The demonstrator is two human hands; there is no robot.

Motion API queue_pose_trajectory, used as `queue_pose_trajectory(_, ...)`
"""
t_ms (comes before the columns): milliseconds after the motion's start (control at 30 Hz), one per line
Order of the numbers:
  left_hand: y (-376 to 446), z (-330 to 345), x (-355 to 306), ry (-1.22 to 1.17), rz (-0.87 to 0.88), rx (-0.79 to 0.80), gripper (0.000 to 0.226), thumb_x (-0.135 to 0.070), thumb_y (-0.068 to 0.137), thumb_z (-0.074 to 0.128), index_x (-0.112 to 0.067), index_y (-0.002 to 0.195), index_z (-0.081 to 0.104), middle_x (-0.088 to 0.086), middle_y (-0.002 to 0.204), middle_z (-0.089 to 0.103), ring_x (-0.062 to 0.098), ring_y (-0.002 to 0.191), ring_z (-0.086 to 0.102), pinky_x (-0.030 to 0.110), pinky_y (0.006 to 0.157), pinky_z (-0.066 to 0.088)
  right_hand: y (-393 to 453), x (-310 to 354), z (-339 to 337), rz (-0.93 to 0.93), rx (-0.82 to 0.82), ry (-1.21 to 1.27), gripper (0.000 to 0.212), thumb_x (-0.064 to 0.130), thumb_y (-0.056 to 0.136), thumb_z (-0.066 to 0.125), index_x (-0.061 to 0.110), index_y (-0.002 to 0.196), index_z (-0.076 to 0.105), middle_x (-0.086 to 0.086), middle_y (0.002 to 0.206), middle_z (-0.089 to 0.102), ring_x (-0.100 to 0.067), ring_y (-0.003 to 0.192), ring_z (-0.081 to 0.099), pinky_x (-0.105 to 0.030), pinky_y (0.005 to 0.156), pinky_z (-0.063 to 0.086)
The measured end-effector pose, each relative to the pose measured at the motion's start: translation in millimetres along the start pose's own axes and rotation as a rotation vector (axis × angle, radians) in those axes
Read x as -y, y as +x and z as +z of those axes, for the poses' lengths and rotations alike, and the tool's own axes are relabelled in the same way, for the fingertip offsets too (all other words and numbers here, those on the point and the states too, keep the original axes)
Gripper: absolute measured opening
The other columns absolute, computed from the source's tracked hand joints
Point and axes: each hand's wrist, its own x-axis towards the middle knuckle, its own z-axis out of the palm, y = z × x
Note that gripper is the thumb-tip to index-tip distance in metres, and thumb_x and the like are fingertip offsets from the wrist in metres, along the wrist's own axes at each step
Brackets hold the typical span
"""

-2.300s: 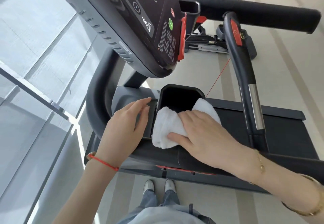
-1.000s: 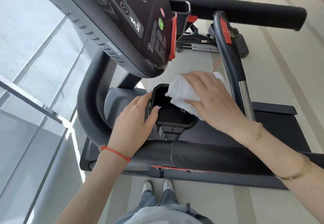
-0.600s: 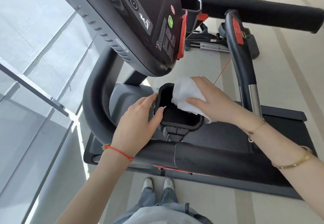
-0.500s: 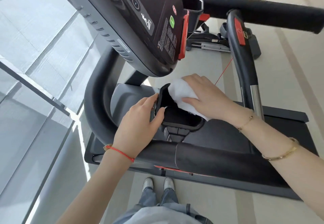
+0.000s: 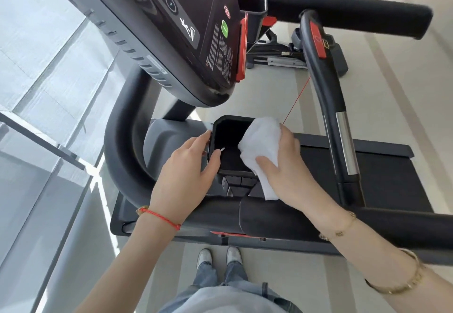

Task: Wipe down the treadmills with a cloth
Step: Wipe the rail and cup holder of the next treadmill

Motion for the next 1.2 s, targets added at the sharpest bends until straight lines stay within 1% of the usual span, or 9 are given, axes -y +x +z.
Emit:
queue_pose_trajectory(200,0.1,-0.7,0.9,0.006,0.016,0.014,0.052,-0.040,0.097,0.045,-0.018,0.143,0.047,-0.002,0.114,0.064,0.014,0.104,0.059,0.032,0.090,0.050,45.2,10.1,-13.4,-0.045,0.045,-0.186,0.059,0.025,0.099,0.051,0.014,0.148,0.021,-0.008,0.142,0.031,-0.026,0.124,0.041,-0.025,0.093,0.030)
queue_pose_trajectory(467,1.9,1.5,9.1,-0.060,0.028,0.002,0.047,-0.038,0.099,0.043,-0.017,0.140,0.051,-0.001,0.117,0.065,0.014,0.103,0.062,0.034,0.093,0.052,1.7,-1.3,-51.5,-0.194,0.119,-0.082,0.051,0.039,0.100,0.047,0.028,0.146,0.028,0.013,0.138,0.037,-0.002,0.124,0.039,-0.021,0.102,0.031)
queue_pose_trajectory(567,4.8,0.0,10.4,-0.093,0.023,-0.020,0.044,-0.037,0.101,0.037,-0.019,0.136,0.056,-0.005,0.115,0.067,0.008,0.098,0.061,0.011,0.092,0.041,-11.9,6.6,-65.1,-0.360,0.308,-0.226,0.054,0.053,0.096,0.040,0.040,0.146,0.022,0.026,0.137,0.031,0.009,0.130,0.026,-0.009,0.104,0.021)
queue_pose_trajectory(633,6.1,-1.7,10.1,-0.108,0.043,-0.036,0.040,-0.034,0.104,0.034,-0.022,0.131,0.060,-0.013,0.105,0.066,-0.003,0.091,0.055,-0.002,0.083,0.031,-14.5,11.9,-56.8,-0.470,0.364,-0.443,0.057,0.055,0.097,0.038,0.035,0.147,0.023,0.021,0.143,0.030,0.002,0.133,0.022,-0.010,0.105,0.013)
queue_pose_trajectory(733,5.1,-2.6,9.7,-0.170,0.014,-0.042,0.039,-0.033,0.105,0.032,-0.025,0.124,0.065,-0.021,0.096,0.064,-0.015,0.091,0.054,-0.003,0.079,0.031,-6.2,26.9,-24.7,-0.576,0.328,-0.627,0.054,0.054,0.097,0.037,0.023,0.141,0.038,0.007,0.137,0.044,-0.013,0.126,0.035,-0.020,0.103,0.016)
queue_pose_trajectory(833,4.1,-1.5,8.8,-0.203,-0.003,-0.058,0.036,-0.029,0.104,0.034,-0.019,0.111,0.068,-0.011,0.090,0.068,-0.007,0.089,0.056,0.000,0.075,0.035,1.3,34.2,0.2,-0.617,0.342,-0.702,0.052,0.057,0.096,0.031,0.018,0.126,0.048,0.003,0.120,0.053,-0.017,0.110,0.044,-0.030,0.099,0.026)
queue_pose_trajectory(1033,2.6,-3.5,6.2,-0.146,0.033,-0.072,0.033,-0.030,0.102,0.042,-0.024,0.126,0.063,-0.021,0.081,0.060,-0.013,0.076,0.057,-0.001,0.072,0.034,-4.9,4.8,-41.8,-0.668,0.390,-0.732,0.053,0.057,0.095,0.033,0.020,0.128,0.052,0.008,0.123,0.054,-0.011,0.116,0.042,-0.020,0.105,0.018)
queue_pose_trajectory(1133,1.7,-1.3,6.5,-0.112,0.015,-0.064,0.035,-0.032,0.100,0.047,-0.022,0.130,0.061,-0.010,0.102,0.067,-0.003,0.086,0.062,-0.002,0.078,0.036,0.5,9.9,-38.0,-0.669,0.403,-0.738,0.050,0.057,0.096,0.036,0.020,0.124,0.053,0.009,0.118,0.055,-0.011,0.113,0.043,-0.021,0.104,0.020)
queue_pose_trajectory(1200,2.5,0.6,7.1,-0.087,0.016,-0.057,0.036,-0.031,0.099,0.048,-0.019,0.132,0.060,-0.005,0.112,0.067,0.000,0.090,0.061,-0.003,0.082,0.035,5.7,22.6,-19.2,-0.661,0.381,-0.727,0.045,0.057,0.097,0.037,0.018,0.112,0.055,0.008,0.103,0.054,-0.013,0.097,0.046,-0.025,0.095,0.028)
